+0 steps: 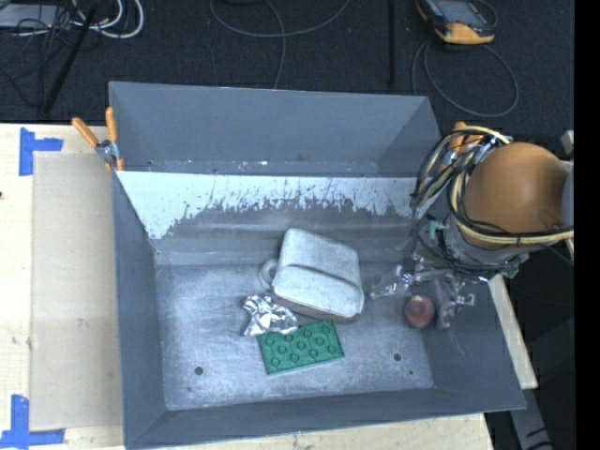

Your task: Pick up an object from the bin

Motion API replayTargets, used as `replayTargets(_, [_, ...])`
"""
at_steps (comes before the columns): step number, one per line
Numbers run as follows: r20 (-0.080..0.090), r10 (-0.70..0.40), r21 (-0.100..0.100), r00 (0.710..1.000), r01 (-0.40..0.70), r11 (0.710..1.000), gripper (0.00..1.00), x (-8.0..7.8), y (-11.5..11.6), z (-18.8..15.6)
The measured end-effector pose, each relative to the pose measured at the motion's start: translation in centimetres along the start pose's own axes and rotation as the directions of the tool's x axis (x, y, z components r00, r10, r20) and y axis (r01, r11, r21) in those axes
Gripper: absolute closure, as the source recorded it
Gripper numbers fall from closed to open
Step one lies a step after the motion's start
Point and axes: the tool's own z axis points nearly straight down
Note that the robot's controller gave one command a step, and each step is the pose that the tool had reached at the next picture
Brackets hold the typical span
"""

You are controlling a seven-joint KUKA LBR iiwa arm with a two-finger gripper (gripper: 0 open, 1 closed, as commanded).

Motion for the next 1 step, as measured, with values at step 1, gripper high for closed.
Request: replayTargets(1, [-0.026, 0.008, 0.001, 1.000, -0.008, 1.000, 1.00, 1.63, -0.28, 0.23])
